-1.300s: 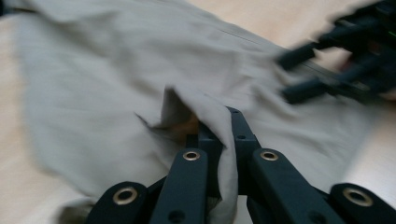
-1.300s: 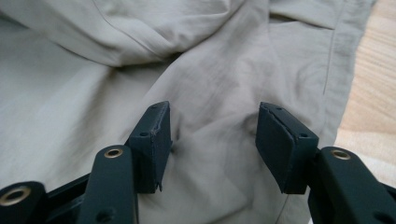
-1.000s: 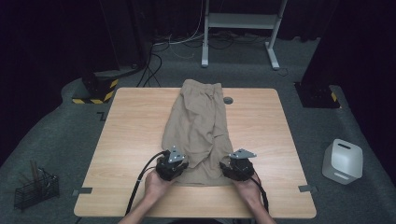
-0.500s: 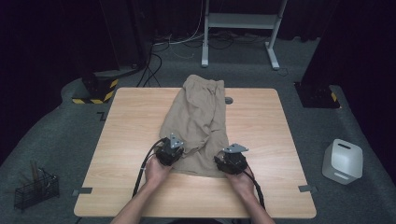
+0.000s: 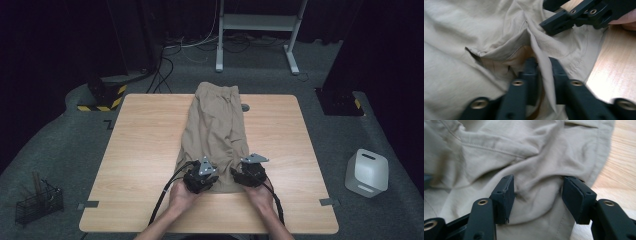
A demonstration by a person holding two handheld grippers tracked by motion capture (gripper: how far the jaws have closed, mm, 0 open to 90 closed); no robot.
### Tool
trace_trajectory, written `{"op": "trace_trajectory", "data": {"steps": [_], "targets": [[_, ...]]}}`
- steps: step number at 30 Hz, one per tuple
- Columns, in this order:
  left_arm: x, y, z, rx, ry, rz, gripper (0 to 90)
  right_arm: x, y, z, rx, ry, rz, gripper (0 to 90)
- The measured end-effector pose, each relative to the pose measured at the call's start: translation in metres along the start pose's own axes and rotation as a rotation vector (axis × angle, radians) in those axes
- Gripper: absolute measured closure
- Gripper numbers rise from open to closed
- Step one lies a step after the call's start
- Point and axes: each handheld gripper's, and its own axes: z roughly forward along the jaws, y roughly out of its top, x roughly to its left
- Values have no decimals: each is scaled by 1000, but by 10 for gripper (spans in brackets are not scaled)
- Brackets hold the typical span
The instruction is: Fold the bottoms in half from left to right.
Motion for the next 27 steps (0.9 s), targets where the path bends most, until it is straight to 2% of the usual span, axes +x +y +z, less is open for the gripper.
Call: {"op": "trace_trajectory", "data": {"steps": [3,5,7,9,10,12,14,16,17,18,19,20,22,23,24,27], "targets": [[1,1,-11,-17,22,15,600,-5,-1,-7,6,8,23,441],[8,1,-28,-47,50,-8,525,-6,1,-14,-10,8,19,455],[16,-2,-38,-69,60,-45,481,-6,5,-21,-30,12,6,477],[21,-3,-43,-74,73,-57,458,-5,8,-23,-40,22,2,492],[29,-6,-50,-89,83,-102,445,-2,15,-27,-53,50,1,504],[36,-10,-57,-101,97,-126,430,2,21,-28,-67,61,-15,507],[39,-11,-59,-106,107,-134,425,6,25,-28,-68,67,-19,507],[47,-16,-63,-120,127,-165,420,11,32,-24,-69,81,-31,508],[52,-19,-64,-123,140,-187,418,19,39,-20,-70,98,-41,508],[63,-26,-63,-119,184,-211,417,23,42,-18,-75,107,-49,510],[69,-31,-61,-99,228,-215,418,27,45,-16,-81,117,-53,518],[76,-37,-58,-75,251,-245,418,30,49,-13,-86,128,-55,523],[87,-51,-53,-56,250,-334,406,35,57,-7,-81,130,-67,523],[87,-51,-53,-56,250,-334,403,35,57,-7,-81,130,-67,523],[89,-63,-52,-74,246,-367,403,39,63,-5,-82,141,-69,521],[87,-70,-53,-78,248,-371,398,44,68,-3,-75,158,-79,517]]}}
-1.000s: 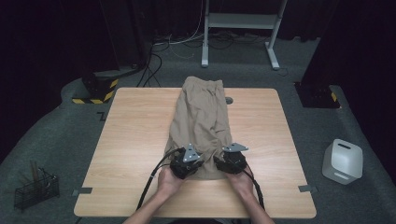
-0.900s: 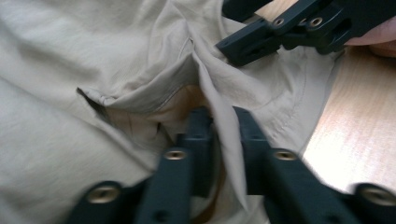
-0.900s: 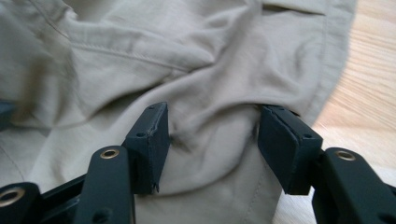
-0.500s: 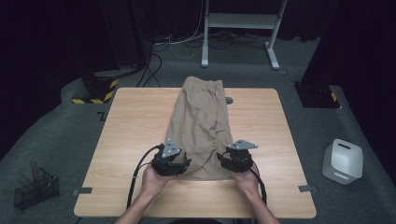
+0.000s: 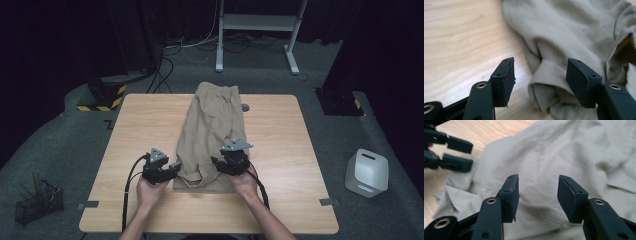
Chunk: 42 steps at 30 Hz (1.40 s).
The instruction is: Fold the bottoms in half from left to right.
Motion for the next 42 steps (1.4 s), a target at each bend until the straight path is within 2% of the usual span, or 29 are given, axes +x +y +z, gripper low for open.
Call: {"op": "trace_trajectory", "data": {"steps": [4,6,8,10,11,12,14,15,17,19,22,26,30,31,33,36,38,39,42], "targets": [[1,-11,-3,4,-36,-53,364,9,2,16,46,36,-27,511],[-1,-19,-10,-23,-64,-85,358,11,-1,22,72,45,-32,542],[-2,-23,-14,-33,-63,-84,349,12,-2,24,79,52,-35,574],[-4,-29,-18,-22,-47,-65,342,12,-5,27,94,69,-40,661],[-5,-33,-19,2,-39,-48,328,11,-6,29,113,86,-55,762],[-6,-34,-18,8,-38,-46,323,11,-6,31,118,92,-58,809],[-7,-36,-17,19,-33,-28,318,10,-7,31,124,98,-59,884],[-9,-37,-16,18,-29,-22,319,10,-8,30,119,101,-62,890],[-10,-38,-15,17,-20,-10,318,10,-10,26,113,100,-71,893],[-15,-37,-14,31,26,24,320,11,-14,17,99,90,-98,894],[-17,-37,-14,36,41,27,319,8,-22,-1,72,76,-114,896],[-17,-38,-14,30,45,28,318,-6,-41,-30,49,51,-94,898],[-18,-39,-14,25,55,26,318,-22,-64,-51,65,1,-88,900],[-18,-39,-14,28,69,40,323,-27,-70,-55,71,-11,-77,900],[-18,-40,-15,30,71,44,324,-35,-80,-59,84,-22,-57,898],[-18,-40,-17,41,68,44,323,-38,-89,-59,105,-18,-47,889],[-18,-40,-17,42,67,42,331,-38,-89,-58,101,-14,-51,868],[-18,-40,-19,41,52,34,338,-38,-86,-59,86,-19,-44,746],[-16,-38,-20,39,41,34,337,-41,-78,-61,26,-34,-8,623]]}}
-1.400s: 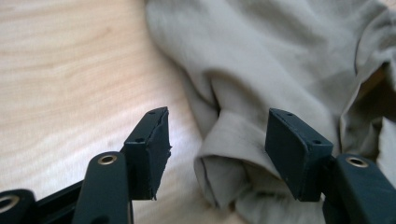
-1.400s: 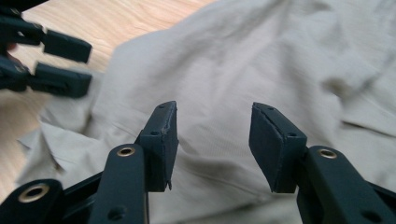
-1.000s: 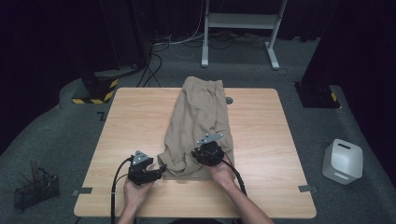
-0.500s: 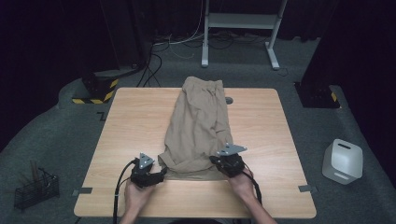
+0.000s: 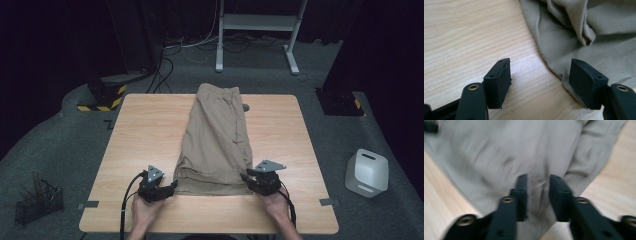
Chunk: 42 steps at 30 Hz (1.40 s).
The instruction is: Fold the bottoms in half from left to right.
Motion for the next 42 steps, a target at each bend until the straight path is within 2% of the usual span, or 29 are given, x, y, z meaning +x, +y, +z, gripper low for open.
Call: {"op": "trace_trajectory", "data": {"steps": [1,3,4,5,6,9,11,14,16,18,22,26,27,28,29,30,31,32,33,34,35,38,39,40,41,42], "targets": [[1,5,-2,-5,7,15,334,-1,3,0,-15,-7,13,609],[2,9,-3,-10,7,17,329,-3,10,0,-33,-17,36,591],[3,18,-6,-23,0,15,327,-3,14,1,-39,-23,49,590],[3,18,-6,-23,0,15,327,-4,18,3,-39,-37,55,583],[6,29,-9,-43,8,14,327,-4,22,5,-36,-50,67,574],[12,45,-13,-74,49,18,329,-8,32,14,-26,-82,92,543],[15,55,-14,-96,46,3,332,-10,37,22,-5,-99,110,510],[15,64,-10,-88,26,-2,331,-11,40,31,25,-112,123,480],[11,72,5,-45,1,17,323,-10,39,43,68,-119,131,440],[4,72,11,-18,-13,41,320,-9,36,45,86,-115,127,417],[-18,59,5,-7,-35,131,339,-5,21,35,82,-108,127,391],[-25,48,0,17,-58,159,341,0,9,27,97,-106,114,379],[-27,43,-2,28,-61,168,341,2,2,20,95,-108,104,374],[-29,33,-4,48,-72,171,341,2,-1,16,88,-111,102,372],[-29,33,-4,48,-72,171,341,2,-1,16,88,-111,102,372],[-30,26,-9,47,-75,181,343,1,-4,7,59,-104,109,371],[-30,26,-9,47,-75,181,355,0,-4,2,35,-108,110,376],[-31,23,-12,28,-69,181,355,0,-4,2,35,-108,110,376],[-31,23,-16,8,-63,184,374,-2,-2,-8,-16,-106,124,390],[-28,29,-24,-37,-63,160,375,-3,0,-10,-31,-101,134,400],[-26,33,-28,-57,-63,149,375,-3,3,-13,-43,-93,140,408],[-21,44,-31,-81,-62,131,372,-2,10,-10,-28,-97,132,413],[-19,50,-31,-85,-55,120,371,-3,14,-2,-19,-98,134,419],[-12,60,-23,-82,-42,91,370,-4,15,3,-12,-104,136,421],[-12,60,-23,-82,-42,91,368,-5,15,9,-1,-114,145,419],[-5,70,-11,-63,-22,60,368,-6,15,16,13,-128,145,415]]}}
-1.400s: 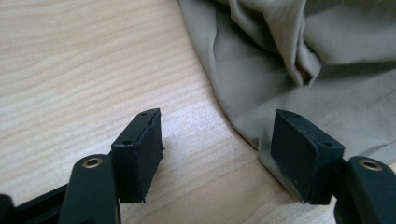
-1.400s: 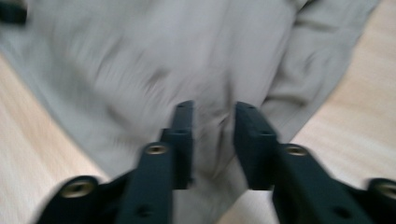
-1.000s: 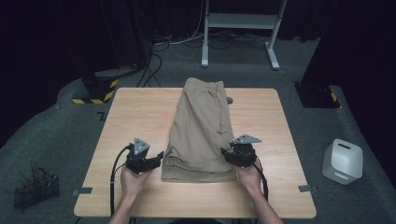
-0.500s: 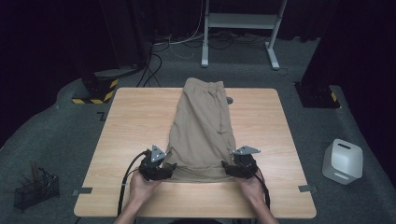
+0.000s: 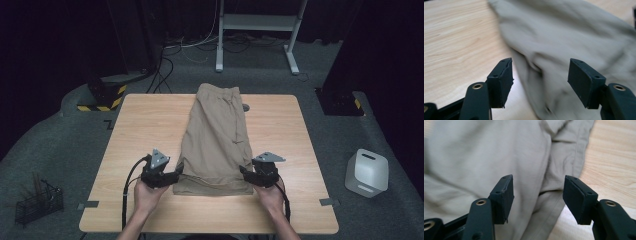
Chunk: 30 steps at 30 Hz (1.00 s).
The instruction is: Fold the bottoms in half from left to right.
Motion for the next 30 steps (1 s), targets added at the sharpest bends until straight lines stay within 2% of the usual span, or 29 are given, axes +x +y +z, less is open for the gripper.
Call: {"op": "trace_trajectory", "data": {"steps": [1,2,3,4,6,7,9,11,12,13,14,15,17,18,20,22,23,27,30], "targets": [[3,3,8,15,2,-8,368,0,0,7,19,-7,0,406],[3,3,8,15,2,-8,368,0,-1,13,38,-9,1,397],[7,6,23,51,14,-25,367,1,-2,17,54,-10,2,392],[8,6,30,67,9,-34,366,2,-3,20,66,-9,3,389],[6,2,38,107,2,-22,356,4,-5,21,71,-9,-3,392],[6,2,38,107,2,-22,351,4,-6,20,67,-10,-8,398],[-1,-9,38,123,-11,-1,350,3,-6,19,66,0,-11,436],[-4,-15,34,126,-23,-4,348,3,-7,18,68,8,-11,467],[-8,-26,29,131,-38,2,345,3,-8,18,80,18,-20,507],[-8,-26,29,131,-38,2,345,3,-8,18,80,18,-20,507],[-14,-38,24,158,-31,47,343,4,-9,18,87,31,-24,532],[-16,-45,22,176,-27,68,340,4,-9,18,91,34,-23,542],[-16,-51,19,168,-36,70,337,4,-9,17,93,36,-24,554],[-13,-56,12,166,-49,54,334,4,-9,15,98,43,-29,581],[-10,-57,8,160,-47,51,331,3,-9,14,101,46,-34,595],[-5,-55,0,122,-49,25,332,2,-9,13,95,51,-36,617],[1,-47,-6,81,-52,-1,335,1,-8,12,82,61,-22,629],[11,-25,-7,19,-49,-43,338,0,-2,12,65,87,-10,651],[13,-12,9,29,-47,-64,338,-1,3,14,64,93,-16,696]]}}
